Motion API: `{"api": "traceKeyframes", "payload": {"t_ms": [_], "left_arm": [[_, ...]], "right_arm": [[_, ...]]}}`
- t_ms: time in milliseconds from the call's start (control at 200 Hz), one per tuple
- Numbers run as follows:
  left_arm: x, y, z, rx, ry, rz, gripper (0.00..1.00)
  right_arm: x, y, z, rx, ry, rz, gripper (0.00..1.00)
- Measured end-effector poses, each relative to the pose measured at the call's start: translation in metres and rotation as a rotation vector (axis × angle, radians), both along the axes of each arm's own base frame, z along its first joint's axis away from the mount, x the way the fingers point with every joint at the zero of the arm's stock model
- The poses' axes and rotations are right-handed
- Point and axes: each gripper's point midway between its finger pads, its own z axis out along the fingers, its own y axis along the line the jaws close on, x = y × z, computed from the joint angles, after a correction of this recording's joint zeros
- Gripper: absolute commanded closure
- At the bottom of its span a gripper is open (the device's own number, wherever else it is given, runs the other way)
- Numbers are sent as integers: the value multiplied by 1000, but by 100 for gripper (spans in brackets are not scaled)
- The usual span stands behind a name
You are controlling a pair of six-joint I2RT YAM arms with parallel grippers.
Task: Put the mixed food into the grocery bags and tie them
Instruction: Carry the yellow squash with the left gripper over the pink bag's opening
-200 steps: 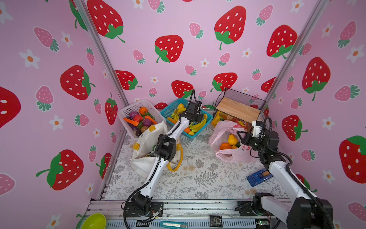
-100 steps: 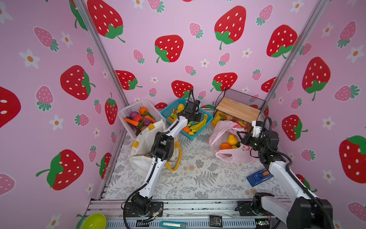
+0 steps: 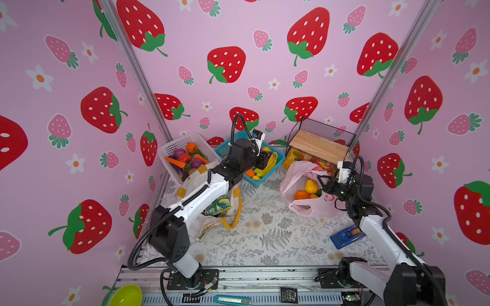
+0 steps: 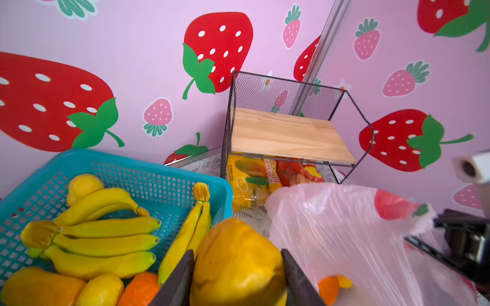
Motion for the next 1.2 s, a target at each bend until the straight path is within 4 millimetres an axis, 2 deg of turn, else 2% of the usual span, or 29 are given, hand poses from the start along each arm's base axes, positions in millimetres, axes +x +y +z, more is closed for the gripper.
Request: {"api": "traceKeyframes", "payload": {"t_ms": [110,215,320,455,535,600,820,925,1030,1195], "left_arm": [[-62,-5,-41,41,66,-49,66],[-99,-20,-82,75,149,-104,67],[-122,-45,-116,102,227,-152,67],[-135,-77,-151,121,284,-204,67],[-133,-93,-160,126,285,-217,67],[-122,-103,-155,114,256,-204,67],[-77,-130,-95,-6,81,-119,65],[-61,-150,-84,-61,45,-113,61],[-49,-169,-98,-80,48,-108,56],[-38,-183,-150,-34,94,-84,44]], "right_arm": [[0,0,0,1,0,2,100],[-1,1,0,2,-1,5,100],[-1,1,1,2,-1,5,100],[-1,1,1,3,-3,6,100],[-1,1,2,4,-3,9,100],[-2,2,2,5,-4,11,100],[-5,2,6,8,-15,18,100],[-7,3,2,11,-5,22,100],[-7,4,2,13,-4,26,100],[-8,4,4,14,-9,28,100]]}}
